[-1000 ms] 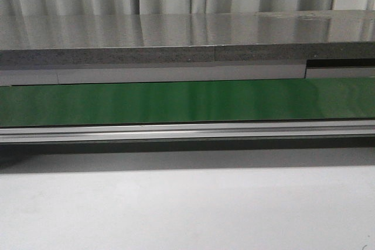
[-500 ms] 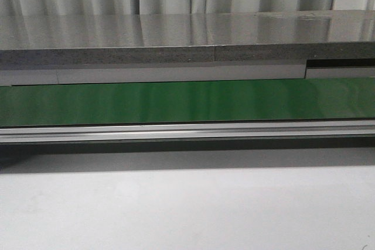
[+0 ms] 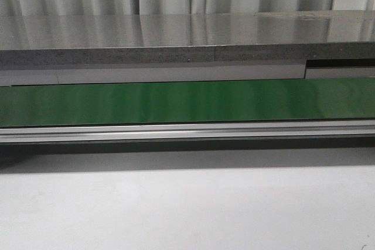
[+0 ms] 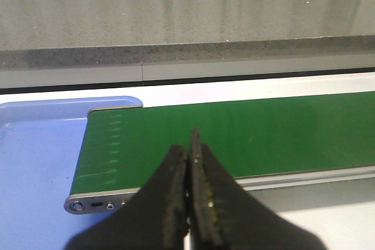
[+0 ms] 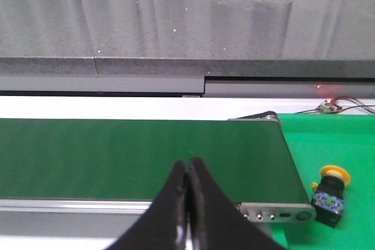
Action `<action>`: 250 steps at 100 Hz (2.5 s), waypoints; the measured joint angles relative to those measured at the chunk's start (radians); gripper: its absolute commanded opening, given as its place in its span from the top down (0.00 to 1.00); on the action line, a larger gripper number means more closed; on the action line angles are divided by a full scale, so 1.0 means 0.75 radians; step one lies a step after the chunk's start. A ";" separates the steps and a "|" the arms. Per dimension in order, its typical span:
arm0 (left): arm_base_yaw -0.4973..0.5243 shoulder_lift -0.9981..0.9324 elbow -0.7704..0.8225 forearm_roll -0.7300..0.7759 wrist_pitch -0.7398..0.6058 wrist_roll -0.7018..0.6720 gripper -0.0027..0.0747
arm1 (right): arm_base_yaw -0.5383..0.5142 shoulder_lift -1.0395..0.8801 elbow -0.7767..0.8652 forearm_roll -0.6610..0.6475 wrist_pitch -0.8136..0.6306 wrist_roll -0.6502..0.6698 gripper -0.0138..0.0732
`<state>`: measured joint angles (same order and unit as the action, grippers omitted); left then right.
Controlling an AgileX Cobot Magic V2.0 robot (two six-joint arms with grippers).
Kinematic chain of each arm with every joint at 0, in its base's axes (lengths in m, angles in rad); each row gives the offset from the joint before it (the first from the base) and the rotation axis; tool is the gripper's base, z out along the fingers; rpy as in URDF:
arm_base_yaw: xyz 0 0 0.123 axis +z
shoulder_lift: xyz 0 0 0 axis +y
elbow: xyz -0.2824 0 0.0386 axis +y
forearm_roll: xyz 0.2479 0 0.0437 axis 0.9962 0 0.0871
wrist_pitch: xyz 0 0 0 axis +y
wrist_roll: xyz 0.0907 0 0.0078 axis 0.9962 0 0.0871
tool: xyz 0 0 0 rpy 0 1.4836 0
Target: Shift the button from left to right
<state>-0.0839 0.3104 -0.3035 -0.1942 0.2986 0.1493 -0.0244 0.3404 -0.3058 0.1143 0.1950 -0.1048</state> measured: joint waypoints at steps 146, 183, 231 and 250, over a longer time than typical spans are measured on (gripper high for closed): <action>0.000 0.000 0.000 0.000 -0.003 0.000 0.99 | 0.062 -0.467 0.444 -0.122 -0.110 0.167 0.92; 0.000 0.000 0.000 0.000 -0.003 0.000 0.99 | 0.062 -0.467 0.444 -0.122 -0.110 0.167 0.92; 0.000 -0.038 0.109 0.153 -0.266 -0.119 0.99 | 0.062 -0.467 0.444 -0.122 -0.110 0.169 0.92; 0.000 -0.205 0.292 0.241 -0.334 -0.206 0.99 | 0.062 -0.467 0.444 -0.122 -0.110 0.169 0.92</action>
<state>-0.0839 0.1565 -0.0842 -0.0136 0.0478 -0.0054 0.0221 -0.0095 0.0275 0.0225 0.1123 0.0223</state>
